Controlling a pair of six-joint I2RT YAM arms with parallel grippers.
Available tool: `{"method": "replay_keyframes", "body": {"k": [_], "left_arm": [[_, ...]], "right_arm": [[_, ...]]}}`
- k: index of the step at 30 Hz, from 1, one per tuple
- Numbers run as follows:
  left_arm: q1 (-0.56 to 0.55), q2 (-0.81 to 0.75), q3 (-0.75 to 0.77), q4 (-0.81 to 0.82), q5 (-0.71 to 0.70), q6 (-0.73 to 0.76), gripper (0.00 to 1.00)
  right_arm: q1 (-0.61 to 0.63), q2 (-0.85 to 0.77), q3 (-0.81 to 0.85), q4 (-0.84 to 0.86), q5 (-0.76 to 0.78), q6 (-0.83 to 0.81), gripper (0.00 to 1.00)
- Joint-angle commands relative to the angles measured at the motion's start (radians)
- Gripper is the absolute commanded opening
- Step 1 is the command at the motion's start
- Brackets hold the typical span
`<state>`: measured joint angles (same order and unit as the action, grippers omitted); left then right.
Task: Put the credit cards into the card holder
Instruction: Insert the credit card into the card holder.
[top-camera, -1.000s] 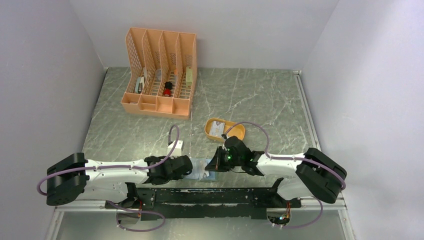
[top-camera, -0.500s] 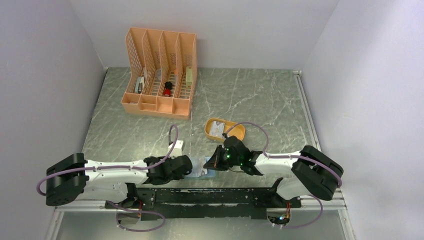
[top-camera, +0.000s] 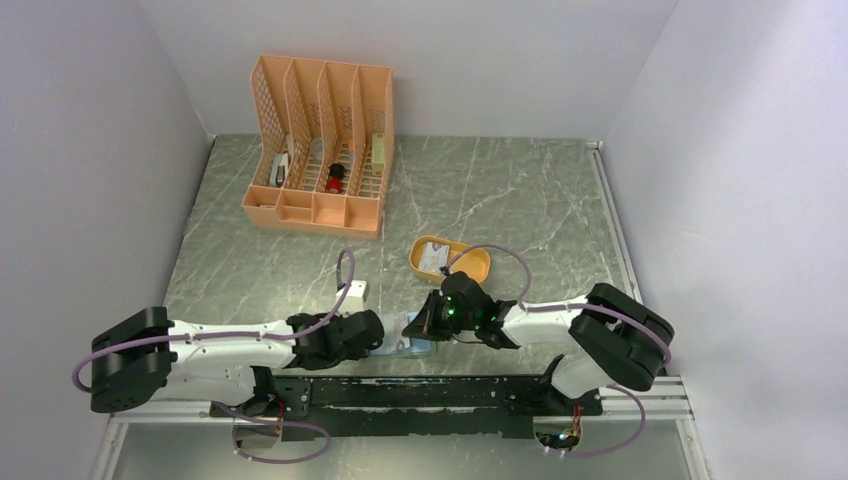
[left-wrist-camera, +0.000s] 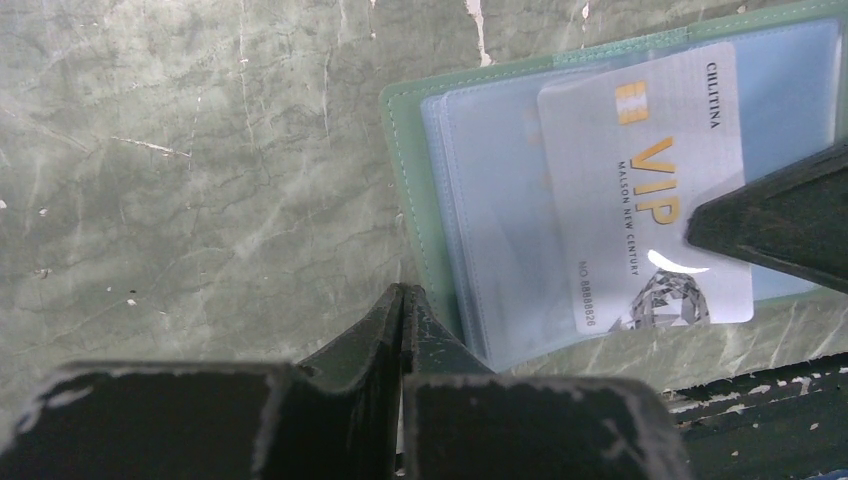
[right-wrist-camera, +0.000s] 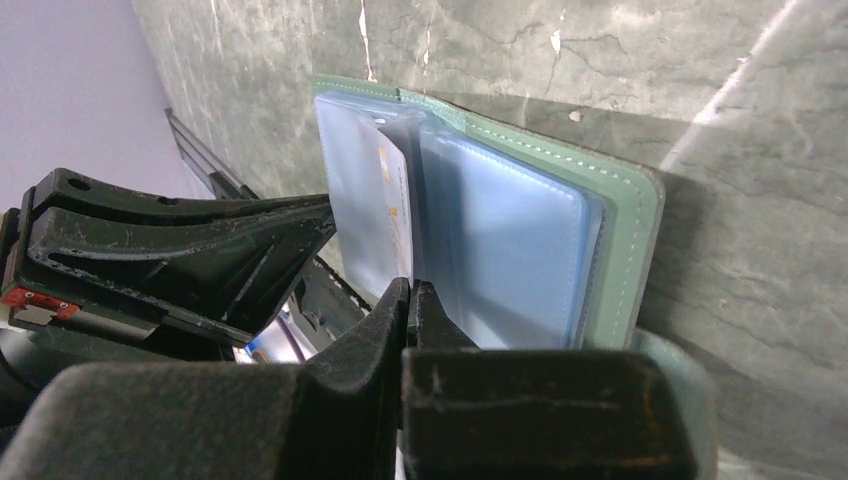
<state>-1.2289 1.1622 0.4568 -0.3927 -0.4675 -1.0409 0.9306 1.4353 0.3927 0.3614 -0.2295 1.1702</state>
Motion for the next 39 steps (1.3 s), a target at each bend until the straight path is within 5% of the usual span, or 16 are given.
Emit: {"method": "replay_keyframes", "body": {"k": [1,11,18,21,39], "left_arm": [[0.000,0.014,-0.033,0.010,0.064,-0.013,0.06],[0.000,0.008,-0.025,0.006,0.060,-0.010,0.06],[0.000,-0.005,-0.025,-0.008,0.052,-0.011,0.06],[0.000,-0.011,-0.026,-0.011,0.049,-0.010,0.06],[0.000,0.008,0.005,0.011,0.041,0.020,0.06]], "right_arm": [[0.024,0.039,0.013,-0.014,-0.001,-0.008,0.00],[0.051,0.046,0.070,-0.082,-0.003,-0.055,0.00],[0.050,-0.006,0.101,-0.184,0.038,-0.096,0.35],[0.051,-0.005,0.115,-0.206,0.039,-0.113,0.41],[0.106,0.104,0.221,-0.230,0.020,-0.172,0.41]]}}
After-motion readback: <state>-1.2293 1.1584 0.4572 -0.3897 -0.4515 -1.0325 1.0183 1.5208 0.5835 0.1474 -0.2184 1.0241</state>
